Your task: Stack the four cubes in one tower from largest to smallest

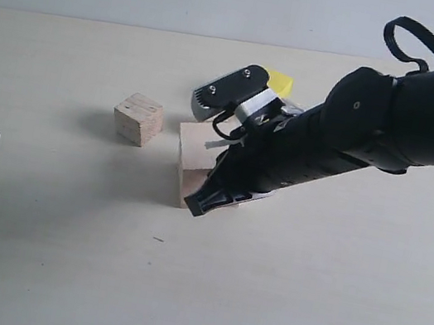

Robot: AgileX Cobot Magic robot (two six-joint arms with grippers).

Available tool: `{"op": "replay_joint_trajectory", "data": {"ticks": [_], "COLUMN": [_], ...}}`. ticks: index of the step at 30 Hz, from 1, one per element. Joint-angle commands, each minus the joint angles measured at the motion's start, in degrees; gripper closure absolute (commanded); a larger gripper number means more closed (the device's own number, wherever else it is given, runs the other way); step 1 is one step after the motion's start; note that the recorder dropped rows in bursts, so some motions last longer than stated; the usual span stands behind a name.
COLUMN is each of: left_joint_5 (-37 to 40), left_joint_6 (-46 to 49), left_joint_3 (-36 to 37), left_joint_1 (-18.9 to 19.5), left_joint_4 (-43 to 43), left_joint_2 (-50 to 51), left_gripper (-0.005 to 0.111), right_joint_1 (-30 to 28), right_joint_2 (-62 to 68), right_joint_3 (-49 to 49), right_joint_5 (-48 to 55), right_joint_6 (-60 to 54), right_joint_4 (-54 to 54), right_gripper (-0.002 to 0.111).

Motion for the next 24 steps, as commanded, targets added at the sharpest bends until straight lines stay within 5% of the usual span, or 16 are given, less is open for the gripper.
{"op": "replay_joint_trajectory", "data": {"ticks": [1,24], "left_joint_5": [0.4,0.2], "left_joint_6": [0.0,0.0], "left_joint_3": [-0.5,-0.5], "left_joint_1": [-0.3,-0.3], "left_joint_4": [-0.6,-0.6], "left_joint_2": [0.1,0.2], "left_gripper": [0.107,0.107], "right_joint_1": [-1.0,-0.5], "right_joint_2": [0.0,2.3], "right_joint_3": [-0.4,-0.4], "right_joint_5": [3.4,7.8], "right_joint_6": [0.3,-6.7], "right_joint_4": [-0.6,10.6], "right_gripper": [0.108,0.108]}}
